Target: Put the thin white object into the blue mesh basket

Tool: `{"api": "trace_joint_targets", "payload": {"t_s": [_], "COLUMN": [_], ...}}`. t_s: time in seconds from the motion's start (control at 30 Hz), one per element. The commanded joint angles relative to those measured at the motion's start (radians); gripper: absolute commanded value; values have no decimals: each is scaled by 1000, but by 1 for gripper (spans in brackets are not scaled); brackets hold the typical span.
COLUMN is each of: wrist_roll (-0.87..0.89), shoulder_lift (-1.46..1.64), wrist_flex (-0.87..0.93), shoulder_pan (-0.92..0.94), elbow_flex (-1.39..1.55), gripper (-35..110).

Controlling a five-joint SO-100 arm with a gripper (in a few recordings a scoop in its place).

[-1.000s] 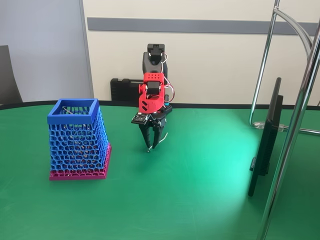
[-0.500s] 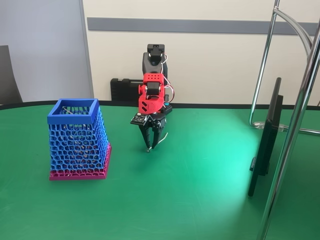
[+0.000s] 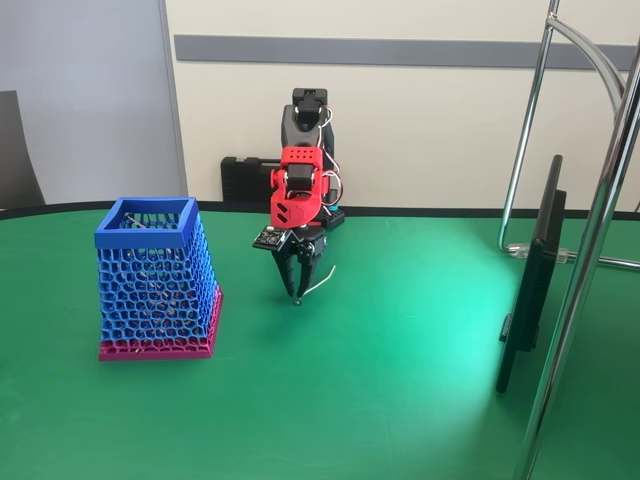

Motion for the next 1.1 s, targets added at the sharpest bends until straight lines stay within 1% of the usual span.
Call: {"api": "trace_joint_targets", "payload": {"t_s": [0.0, 0.6, 1.07], "wrist_roll": [-8, 2, 11], "shoulder_lift": [32, 46, 75], "wrist_flex": [5, 5, 43], "shoulder_pan": [6, -25, -34], "elbow_flex": [-2, -12, -49], "gripper": [11, 11, 10]}}
